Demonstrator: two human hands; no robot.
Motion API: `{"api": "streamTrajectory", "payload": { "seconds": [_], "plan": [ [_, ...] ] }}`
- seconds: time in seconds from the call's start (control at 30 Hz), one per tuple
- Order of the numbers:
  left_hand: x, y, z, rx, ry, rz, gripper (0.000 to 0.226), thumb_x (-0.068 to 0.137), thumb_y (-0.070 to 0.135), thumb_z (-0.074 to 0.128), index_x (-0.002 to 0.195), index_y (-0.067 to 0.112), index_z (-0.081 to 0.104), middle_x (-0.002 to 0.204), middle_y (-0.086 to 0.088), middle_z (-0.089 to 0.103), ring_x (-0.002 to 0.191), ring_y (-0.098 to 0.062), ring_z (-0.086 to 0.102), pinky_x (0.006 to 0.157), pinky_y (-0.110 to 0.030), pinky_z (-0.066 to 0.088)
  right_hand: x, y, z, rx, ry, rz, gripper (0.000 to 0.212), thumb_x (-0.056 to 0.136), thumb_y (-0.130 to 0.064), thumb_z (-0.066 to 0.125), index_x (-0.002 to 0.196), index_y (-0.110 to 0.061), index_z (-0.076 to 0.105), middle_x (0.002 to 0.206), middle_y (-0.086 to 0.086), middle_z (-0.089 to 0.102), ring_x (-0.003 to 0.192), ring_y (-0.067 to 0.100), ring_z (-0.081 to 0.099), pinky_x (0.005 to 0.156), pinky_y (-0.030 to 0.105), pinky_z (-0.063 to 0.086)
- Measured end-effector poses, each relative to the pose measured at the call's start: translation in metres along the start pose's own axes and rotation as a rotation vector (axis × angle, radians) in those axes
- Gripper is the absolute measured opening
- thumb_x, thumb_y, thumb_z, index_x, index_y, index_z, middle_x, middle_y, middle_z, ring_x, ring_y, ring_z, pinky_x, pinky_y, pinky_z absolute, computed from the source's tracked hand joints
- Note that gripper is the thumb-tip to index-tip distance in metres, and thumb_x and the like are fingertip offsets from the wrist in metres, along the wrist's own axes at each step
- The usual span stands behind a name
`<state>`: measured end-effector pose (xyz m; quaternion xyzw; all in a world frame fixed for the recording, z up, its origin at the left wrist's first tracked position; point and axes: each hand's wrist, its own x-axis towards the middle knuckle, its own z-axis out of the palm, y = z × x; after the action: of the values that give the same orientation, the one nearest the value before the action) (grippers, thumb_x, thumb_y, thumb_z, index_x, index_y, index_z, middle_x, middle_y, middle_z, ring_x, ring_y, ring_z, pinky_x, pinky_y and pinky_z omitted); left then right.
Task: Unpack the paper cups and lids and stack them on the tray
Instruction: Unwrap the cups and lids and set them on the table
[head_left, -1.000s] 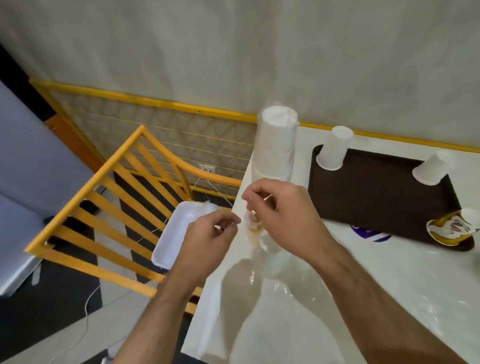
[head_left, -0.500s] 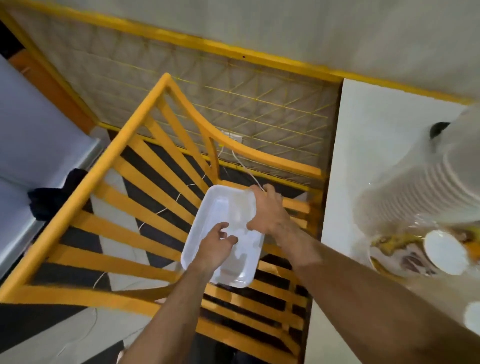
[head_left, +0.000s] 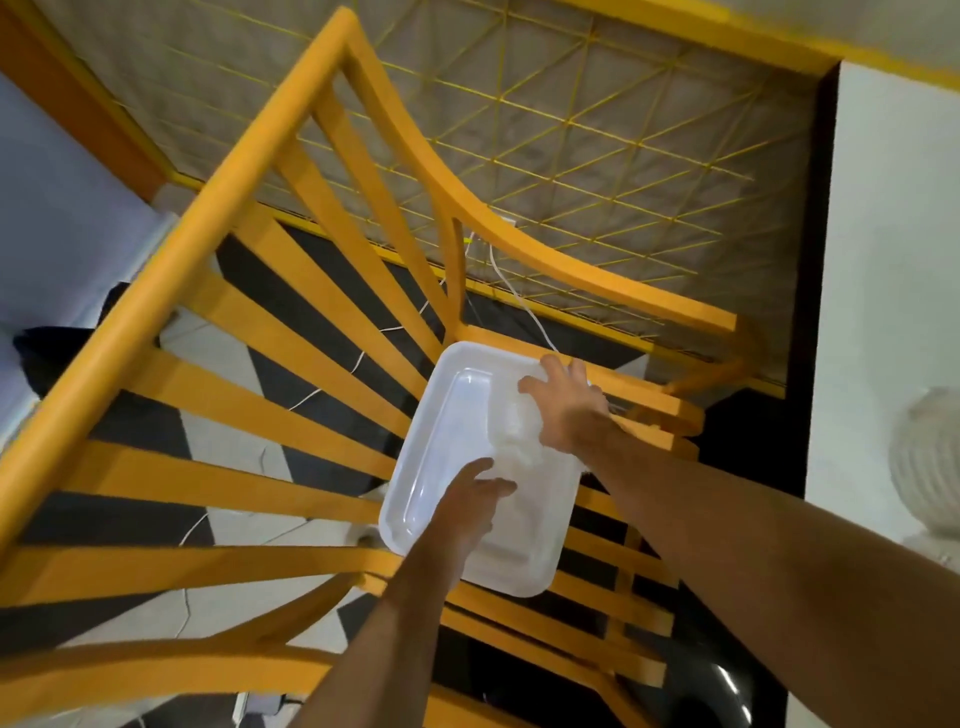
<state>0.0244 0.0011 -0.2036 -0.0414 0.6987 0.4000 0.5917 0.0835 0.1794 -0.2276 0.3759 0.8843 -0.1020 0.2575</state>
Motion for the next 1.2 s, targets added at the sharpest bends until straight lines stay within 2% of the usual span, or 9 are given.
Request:
{"api": "streamTrajectory", "payload": {
  "seconds": [0.13, 0.23, 0.33, 0.5, 0.67, 0.73, 0.83, 1.0, 1.2],
  "plan": [
    [-0.006, 0.021, -0.001, -0.121, -0.014, 0.094, 0.051, 0.084, 0.035, 0.075, 0.131, 0.032, 0.055, 0.124, -0.003, 0.061, 0.117, -0.022, 0.057, 0.109, -0.045, 0.044, -0.016, 0.003, -0.02, 0.479, 0.025, 0.138, 0.065, 0.071, -0.036, 0.085, 0.127, -0.04, 0.052, 0.135, -0.001, 0.036, 0.123, 0.028, 0.039, 0.092, 0.042, 0.053],
    [-0.017, 0.042, -0.005, -0.223, -0.155, 0.178, 0.098, 0.059, 0.063, 0.079, 0.146, 0.04, 0.037, 0.144, 0.002, 0.049, 0.135, -0.025, 0.043, 0.117, -0.053, 0.03, -0.047, -0.007, -0.055, 1.093, 0.018, 0.272, 0.053, 0.072, -0.032, 0.086, 0.111, -0.043, 0.052, 0.12, -0.005, 0.045, 0.104, 0.02, 0.052, 0.07, 0.032, 0.058],
    [-0.031, 0.064, -0.006, -0.245, -0.339, 0.28, 0.077, 0.083, 0.061, 0.065, 0.148, 0.054, 0.024, 0.151, 0.005, 0.042, 0.137, -0.025, 0.045, 0.114, -0.058, 0.033, -0.082, -0.013, -0.082, 1.38, -0.051, 0.225, 0.051, 0.076, -0.027, 0.083, 0.115, -0.04, 0.053, 0.112, -0.008, 0.051, 0.096, 0.017, 0.055, 0.06, 0.026, 0.058],
    [-0.088, 0.1, 0.007, -0.237, -0.516, 0.409, 0.052, 0.094, 0.037, 0.059, 0.144, 0.036, 0.045, 0.141, -0.011, 0.053, 0.126, -0.033, 0.057, 0.092, -0.056, 0.053, -0.14, -0.012, -0.112, 1.334, 0.057, 0.045, 0.059, 0.073, -0.035, 0.087, 0.115, -0.04, 0.047, 0.123, -0.006, 0.041, 0.108, 0.014, 0.051, 0.065, 0.019, 0.055],
    [-0.165, 0.121, 0.037, -0.17, -0.563, 0.452, 0.076, 0.071, 0.048, 0.084, 0.134, 0.017, 0.056, 0.129, -0.015, 0.061, 0.117, -0.03, 0.062, 0.085, -0.037, 0.056, -0.218, 0.018, -0.155, 1.231, 0.338, -0.059, 0.082, 0.071, -0.031, 0.09, 0.125, -0.043, 0.029, 0.132, -0.014, 0.025, 0.113, 0.002, 0.042, 0.066, 0.004, 0.048],
    [-0.198, 0.126, 0.053, -0.127, -0.577, 0.467, 0.078, 0.063, 0.049, 0.089, 0.129, 0.019, 0.061, 0.123, -0.012, 0.066, 0.112, -0.027, 0.065, 0.082, -0.035, 0.056, -0.254, 0.037, -0.175, 1.201, 0.353, -0.183, 0.085, 0.074, -0.036, 0.087, 0.135, -0.05, 0.03, 0.14, -0.019, 0.026, 0.122, -0.001, 0.041, 0.081, 0.011, 0.051],
    [-0.252, 0.128, 0.08, -0.103, -0.586, 0.52, 0.071, 0.061, 0.046, 0.089, 0.123, 0.02, 0.066, 0.113, -0.011, 0.069, 0.104, -0.026, 0.068, 0.075, -0.033, 0.057, -0.314, 0.07, -0.201, 1.196, 0.296, -0.389, 0.064, 0.084, -0.033, 0.08, 0.138, -0.045, 0.047, 0.142, -0.019, 0.044, 0.13, 0.006, 0.047, 0.1, 0.036, 0.053],
    [-0.338, 0.115, 0.134, -0.073, -0.656, 0.607, 0.072, 0.057, 0.042, 0.092, 0.12, 0.021, 0.065, 0.115, -0.008, 0.068, 0.101, -0.028, 0.069, 0.073, -0.037, 0.059, -0.41, 0.132, -0.211, 1.264, 0.286, -0.465, 0.056, 0.082, -0.023, 0.082, 0.134, -0.032, 0.06, 0.141, -0.012, 0.053, 0.133, 0.018, 0.05, 0.096, 0.048, 0.056],
    [-0.405, 0.074, 0.233, -0.014, -0.662, 0.646, 0.058, 0.066, 0.035, 0.075, 0.122, 0.029, 0.061, 0.114, -0.004, 0.07, 0.099, -0.026, 0.07, 0.07, -0.035, 0.059, -0.502, 0.216, -0.187, 1.29, 0.456, -0.32, 0.06, 0.071, -0.027, 0.086, 0.127, -0.029, 0.066, 0.129, -0.019, 0.062, 0.124, 0.014, 0.058, 0.089, 0.044, 0.059]
  ]
}}
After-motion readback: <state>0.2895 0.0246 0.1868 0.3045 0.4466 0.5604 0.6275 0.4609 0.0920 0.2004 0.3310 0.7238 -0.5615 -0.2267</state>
